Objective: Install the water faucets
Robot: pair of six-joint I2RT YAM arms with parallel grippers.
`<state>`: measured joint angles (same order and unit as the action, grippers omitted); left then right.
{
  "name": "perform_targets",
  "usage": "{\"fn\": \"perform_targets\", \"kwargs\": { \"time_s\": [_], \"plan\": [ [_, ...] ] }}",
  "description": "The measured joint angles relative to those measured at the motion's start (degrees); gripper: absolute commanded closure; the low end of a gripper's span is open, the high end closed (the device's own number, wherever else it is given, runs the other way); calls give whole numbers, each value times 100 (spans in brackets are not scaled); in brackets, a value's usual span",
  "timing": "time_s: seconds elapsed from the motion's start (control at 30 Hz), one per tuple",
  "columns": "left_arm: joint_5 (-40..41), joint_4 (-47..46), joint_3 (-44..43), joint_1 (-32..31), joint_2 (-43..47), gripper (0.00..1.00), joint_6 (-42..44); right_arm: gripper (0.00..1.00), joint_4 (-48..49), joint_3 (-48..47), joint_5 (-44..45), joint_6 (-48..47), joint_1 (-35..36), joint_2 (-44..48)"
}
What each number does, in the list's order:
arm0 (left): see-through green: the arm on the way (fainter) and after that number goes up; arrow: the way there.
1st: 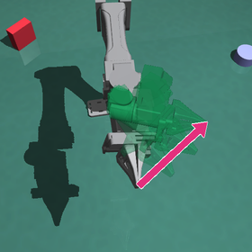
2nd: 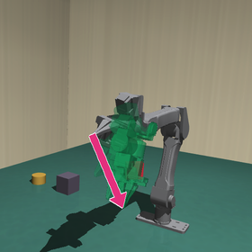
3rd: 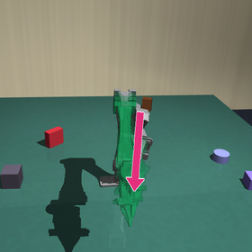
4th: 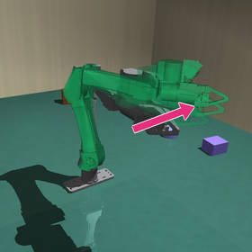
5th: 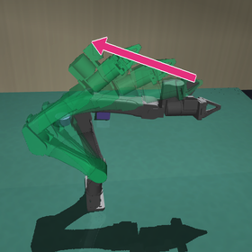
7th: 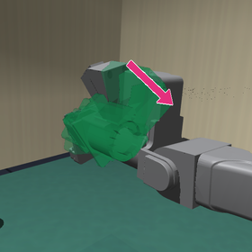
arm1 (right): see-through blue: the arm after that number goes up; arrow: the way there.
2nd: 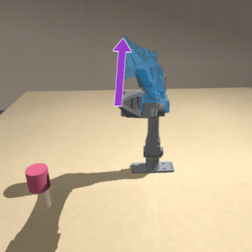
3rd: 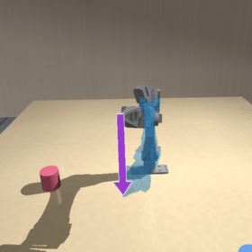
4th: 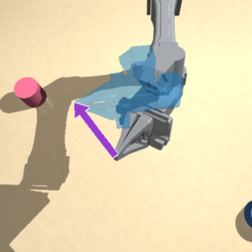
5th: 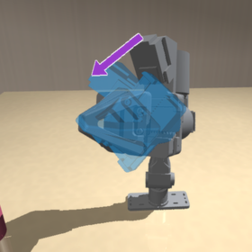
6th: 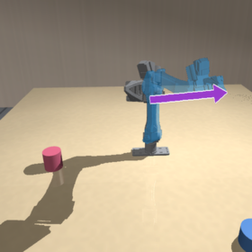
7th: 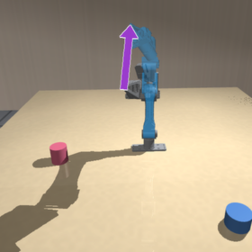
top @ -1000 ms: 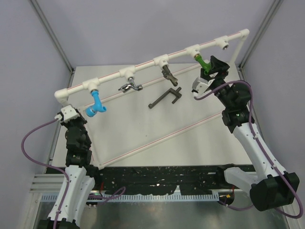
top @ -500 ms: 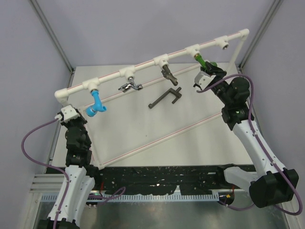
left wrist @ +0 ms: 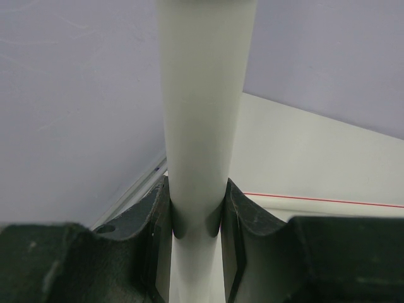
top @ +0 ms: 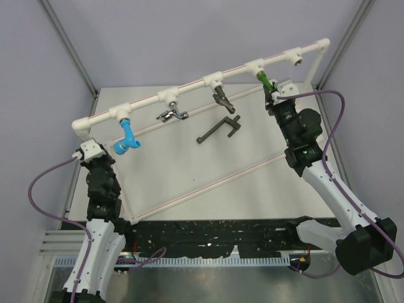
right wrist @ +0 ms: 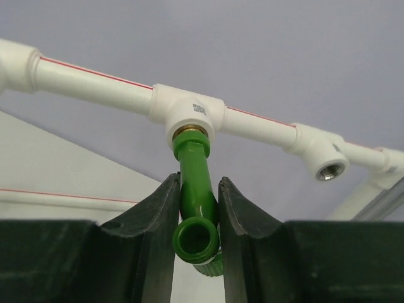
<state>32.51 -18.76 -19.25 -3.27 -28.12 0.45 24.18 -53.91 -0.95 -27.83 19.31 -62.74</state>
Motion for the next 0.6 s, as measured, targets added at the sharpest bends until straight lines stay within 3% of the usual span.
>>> {"fn": "perform_targets", "kwargs": {
  "time_s": [0.3,0.6],
  "plan": [
    [-2,24,0,-2,28,100,-2,95,413,138,793,2922,2,0],
    [4,42,11,-7,68,100,-2,95,210,138,1552,5783,-4,0]
  ]
}}
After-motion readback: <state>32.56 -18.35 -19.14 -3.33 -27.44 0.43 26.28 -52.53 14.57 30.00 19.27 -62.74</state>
